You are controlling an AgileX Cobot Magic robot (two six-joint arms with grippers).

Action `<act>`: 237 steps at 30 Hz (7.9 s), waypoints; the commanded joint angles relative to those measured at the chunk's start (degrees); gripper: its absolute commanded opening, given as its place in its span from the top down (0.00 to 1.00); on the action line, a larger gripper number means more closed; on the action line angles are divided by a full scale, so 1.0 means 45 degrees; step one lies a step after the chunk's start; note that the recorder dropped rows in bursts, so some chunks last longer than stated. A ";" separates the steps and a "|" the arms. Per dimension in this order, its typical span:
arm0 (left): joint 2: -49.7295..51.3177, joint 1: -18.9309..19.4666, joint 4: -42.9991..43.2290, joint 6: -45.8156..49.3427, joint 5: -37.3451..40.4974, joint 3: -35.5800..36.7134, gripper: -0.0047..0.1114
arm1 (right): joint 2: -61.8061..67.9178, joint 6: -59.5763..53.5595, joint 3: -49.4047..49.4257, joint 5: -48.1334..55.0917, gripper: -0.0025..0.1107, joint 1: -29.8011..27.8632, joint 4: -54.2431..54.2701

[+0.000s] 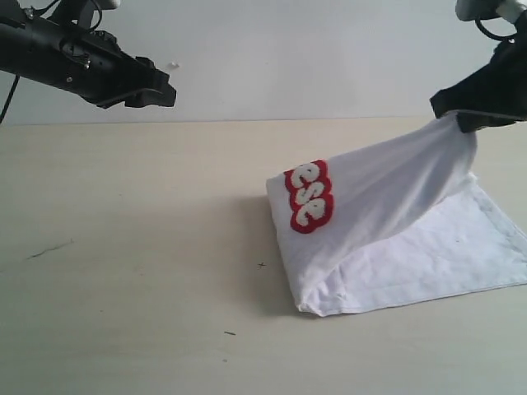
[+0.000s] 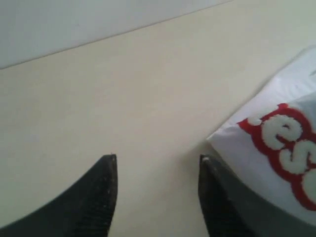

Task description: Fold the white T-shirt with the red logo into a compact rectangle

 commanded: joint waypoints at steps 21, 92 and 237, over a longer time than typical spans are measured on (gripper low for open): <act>-0.0054 0.0024 -0.0015 0.0385 -0.0255 0.0011 0.53 | 0.1909 0.8640 -0.0166 0.1667 0.58 0.0008 -1.3032; -0.0427 0.0024 -0.0015 0.0460 0.0328 0.0011 0.53 | 0.5667 -0.0084 -0.1537 0.0611 0.58 -0.0907 0.2696; -0.8616 0.0024 -0.2685 0.1742 -0.3500 0.4113 0.96 | -0.6973 -0.1776 0.2262 -0.5373 0.98 0.4404 0.2819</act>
